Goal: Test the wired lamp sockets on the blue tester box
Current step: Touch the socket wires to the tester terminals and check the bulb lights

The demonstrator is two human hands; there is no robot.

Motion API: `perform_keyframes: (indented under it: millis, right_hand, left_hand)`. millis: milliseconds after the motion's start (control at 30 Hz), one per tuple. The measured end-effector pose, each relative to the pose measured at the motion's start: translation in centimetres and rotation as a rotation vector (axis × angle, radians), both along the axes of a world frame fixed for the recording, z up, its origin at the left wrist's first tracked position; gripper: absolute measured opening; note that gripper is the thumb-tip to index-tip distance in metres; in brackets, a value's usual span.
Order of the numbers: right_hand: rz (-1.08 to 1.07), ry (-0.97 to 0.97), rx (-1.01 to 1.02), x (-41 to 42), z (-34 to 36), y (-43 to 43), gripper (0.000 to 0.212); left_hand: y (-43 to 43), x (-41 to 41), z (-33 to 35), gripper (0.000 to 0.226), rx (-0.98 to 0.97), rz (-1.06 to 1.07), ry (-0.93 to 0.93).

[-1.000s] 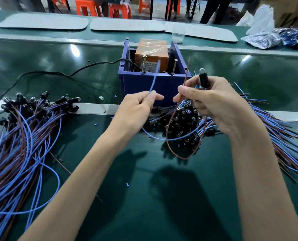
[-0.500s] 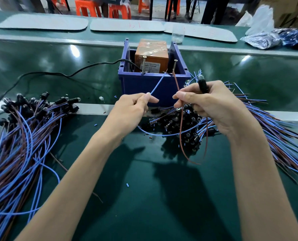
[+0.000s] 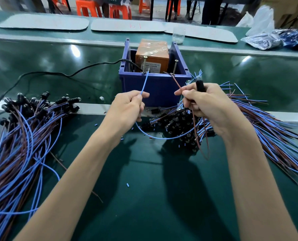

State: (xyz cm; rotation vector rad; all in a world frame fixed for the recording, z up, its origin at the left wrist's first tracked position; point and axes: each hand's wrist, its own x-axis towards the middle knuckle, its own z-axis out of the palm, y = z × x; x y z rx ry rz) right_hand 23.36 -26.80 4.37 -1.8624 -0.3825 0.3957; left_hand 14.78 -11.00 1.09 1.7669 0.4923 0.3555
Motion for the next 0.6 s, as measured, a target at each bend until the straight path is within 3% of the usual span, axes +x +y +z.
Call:
perform_keyframes:
  millis: [600]
  right_hand:
    - [-0.112,0.019,0.098,0.37,-0.61,0.44,0.023]
  left_hand:
    - [-0.28,-0.59,0.39,0.024,-0.051,0.088,-0.063]
